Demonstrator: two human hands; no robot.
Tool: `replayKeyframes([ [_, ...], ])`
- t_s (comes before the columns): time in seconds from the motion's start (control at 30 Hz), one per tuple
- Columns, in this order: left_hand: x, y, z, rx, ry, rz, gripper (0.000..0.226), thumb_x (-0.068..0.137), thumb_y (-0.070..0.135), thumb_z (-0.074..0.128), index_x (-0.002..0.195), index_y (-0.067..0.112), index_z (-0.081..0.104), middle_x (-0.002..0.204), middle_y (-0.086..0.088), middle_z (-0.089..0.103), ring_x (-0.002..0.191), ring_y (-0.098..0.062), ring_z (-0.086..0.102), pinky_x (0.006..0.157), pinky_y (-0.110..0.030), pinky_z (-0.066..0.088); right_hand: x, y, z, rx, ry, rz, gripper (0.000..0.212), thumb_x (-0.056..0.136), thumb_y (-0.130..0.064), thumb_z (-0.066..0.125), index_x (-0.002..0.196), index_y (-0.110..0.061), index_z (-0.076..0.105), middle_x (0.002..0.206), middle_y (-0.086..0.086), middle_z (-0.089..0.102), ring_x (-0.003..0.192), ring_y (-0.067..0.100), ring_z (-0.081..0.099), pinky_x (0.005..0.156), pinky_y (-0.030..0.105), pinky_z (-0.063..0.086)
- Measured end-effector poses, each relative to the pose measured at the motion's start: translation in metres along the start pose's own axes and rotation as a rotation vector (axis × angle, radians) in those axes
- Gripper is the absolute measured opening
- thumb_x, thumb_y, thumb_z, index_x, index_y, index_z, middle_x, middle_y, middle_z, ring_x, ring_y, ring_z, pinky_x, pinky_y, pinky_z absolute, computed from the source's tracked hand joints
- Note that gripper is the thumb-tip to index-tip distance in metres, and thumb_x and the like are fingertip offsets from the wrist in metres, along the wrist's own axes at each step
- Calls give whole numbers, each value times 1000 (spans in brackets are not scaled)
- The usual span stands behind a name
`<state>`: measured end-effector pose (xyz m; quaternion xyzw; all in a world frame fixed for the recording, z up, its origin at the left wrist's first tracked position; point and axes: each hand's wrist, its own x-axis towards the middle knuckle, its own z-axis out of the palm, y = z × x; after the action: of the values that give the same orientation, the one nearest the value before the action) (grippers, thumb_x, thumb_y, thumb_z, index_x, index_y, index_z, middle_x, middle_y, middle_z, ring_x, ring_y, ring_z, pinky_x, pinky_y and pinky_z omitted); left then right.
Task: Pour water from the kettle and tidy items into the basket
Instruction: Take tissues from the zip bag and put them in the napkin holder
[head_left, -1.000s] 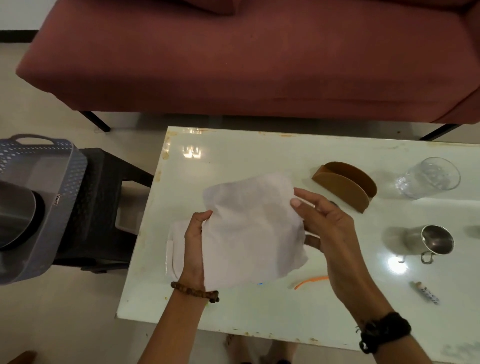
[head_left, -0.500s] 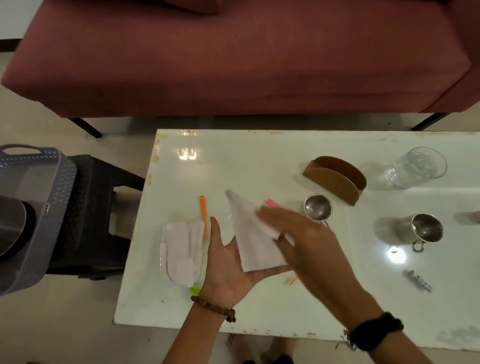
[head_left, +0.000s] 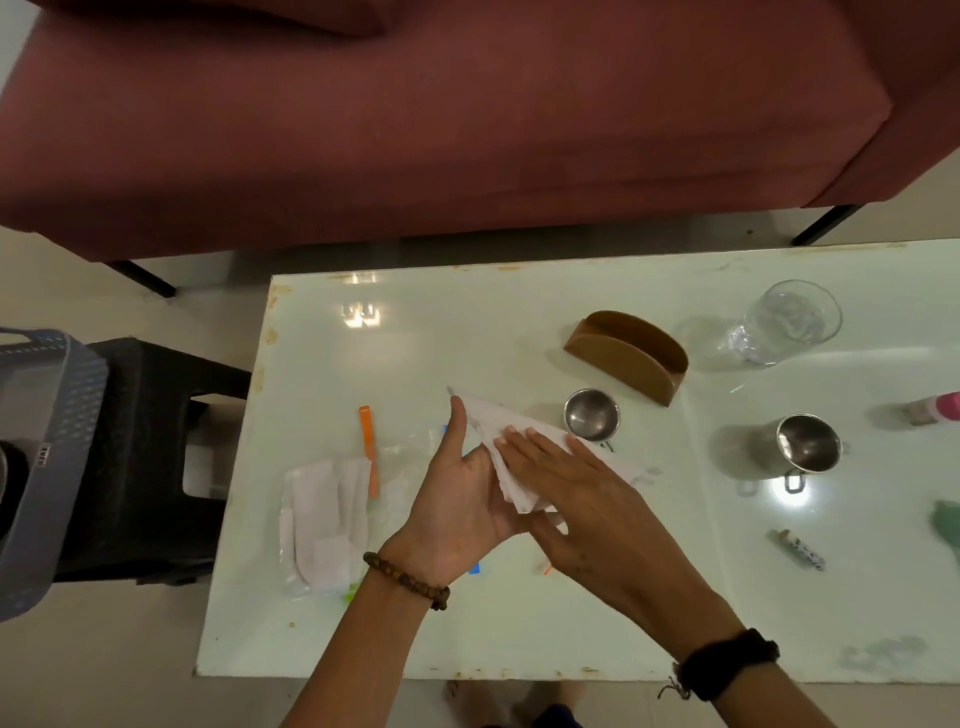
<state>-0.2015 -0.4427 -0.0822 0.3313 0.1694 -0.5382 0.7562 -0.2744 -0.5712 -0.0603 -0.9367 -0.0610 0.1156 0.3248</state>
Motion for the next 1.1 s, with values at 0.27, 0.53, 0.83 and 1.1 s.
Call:
replayKeyframes([
  [0.27, 66, 22, 41, 248, 115, 53, 47, 90, 36, 43, 133, 17, 43, 137, -15, 50, 116, -34, 54, 83, -41, 55, -1, 67, -65, 221, 237, 149, 43, 82, 6, 56, 112, -22, 67, 72, -39, 64, 58, -10, 53, 61, 4, 35],
  [0.53, 143, 41, 58, 716, 153, 428, 35, 82, -5, 58, 104, 22, 52, 106, 0, 59, 96, -18, 62, 67, -20, 58, 32, 147, -102, 265, 380, 155, 21, 84, 2, 60, 100, -8, 70, 94, 6, 66, 79, 11, 59, 66, 3, 40],
  [0.83, 204, 40, 47, 1131, 658, 518, 20, 81, 13, 66, 97, 8, 55, 114, -12, 56, 96, -29, 59, 45, -6, 47, 59, 190, -81, 131, 454, 320, 19, 89, -8, 51, 102, -14, 63, 95, 4, 66, 88, 19, 55, 68, 31, 46],
  [1.1, 209, 20, 53, 745, 861, 484, 46, 77, -3, 64, 116, 7, 41, 121, -17, 50, 103, -28, 53, 81, -31, 52, 54, 206, -53, 210, 417, 365, 25, 88, -3, 49, 108, -15, 56, 100, 4, 65, 85, 23, 62, 74, 44, 53],
])
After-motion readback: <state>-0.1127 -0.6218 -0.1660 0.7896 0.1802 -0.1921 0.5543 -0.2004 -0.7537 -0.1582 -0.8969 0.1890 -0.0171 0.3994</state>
